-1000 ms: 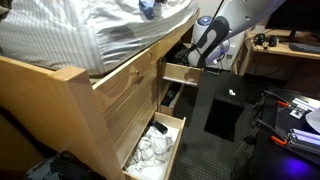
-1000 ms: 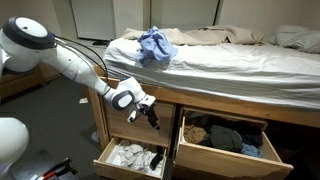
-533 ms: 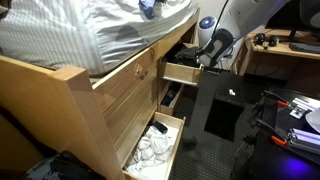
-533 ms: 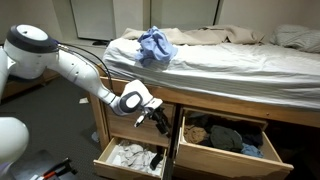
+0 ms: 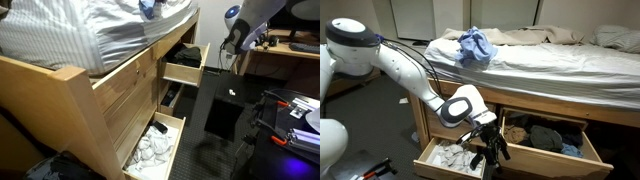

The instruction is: Close the top drawers

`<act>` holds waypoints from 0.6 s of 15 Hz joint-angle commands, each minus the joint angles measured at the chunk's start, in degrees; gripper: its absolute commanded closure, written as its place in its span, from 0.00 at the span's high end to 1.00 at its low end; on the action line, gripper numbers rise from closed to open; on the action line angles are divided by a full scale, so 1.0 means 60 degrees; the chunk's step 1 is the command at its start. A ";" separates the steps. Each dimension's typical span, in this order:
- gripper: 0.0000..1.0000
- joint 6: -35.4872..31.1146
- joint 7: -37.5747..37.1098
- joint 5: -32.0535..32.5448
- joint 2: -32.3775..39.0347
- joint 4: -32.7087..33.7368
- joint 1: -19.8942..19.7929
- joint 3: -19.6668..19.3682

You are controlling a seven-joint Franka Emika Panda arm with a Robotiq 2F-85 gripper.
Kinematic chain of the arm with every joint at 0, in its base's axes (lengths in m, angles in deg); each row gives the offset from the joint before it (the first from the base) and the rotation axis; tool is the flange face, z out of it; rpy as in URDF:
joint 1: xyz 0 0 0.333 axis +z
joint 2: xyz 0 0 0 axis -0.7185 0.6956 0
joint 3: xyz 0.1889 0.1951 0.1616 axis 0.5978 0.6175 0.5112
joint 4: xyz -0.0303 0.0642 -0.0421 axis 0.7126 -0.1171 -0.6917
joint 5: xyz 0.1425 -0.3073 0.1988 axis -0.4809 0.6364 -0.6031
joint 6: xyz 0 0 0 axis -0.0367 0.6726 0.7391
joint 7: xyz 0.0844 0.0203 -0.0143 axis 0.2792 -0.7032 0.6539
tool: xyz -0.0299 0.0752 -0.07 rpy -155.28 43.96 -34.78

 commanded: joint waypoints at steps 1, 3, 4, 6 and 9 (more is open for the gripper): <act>1.00 -0.0676 0.0826 0.0152 -0.1741 -0.0127 -0.1861 0.0660; 1.00 -0.1103 0.1019 0.0063 -0.2253 0.0104 -0.3114 0.1459; 1.00 -0.1322 0.1068 0.0039 -0.2509 0.0207 -0.3745 0.1910; 1.00 -0.1903 0.0968 -0.0032 -0.2879 0.0498 -0.5093 0.3119; 1.00 -0.2793 0.1032 -0.0173 -0.3254 0.0982 -0.7112 0.5098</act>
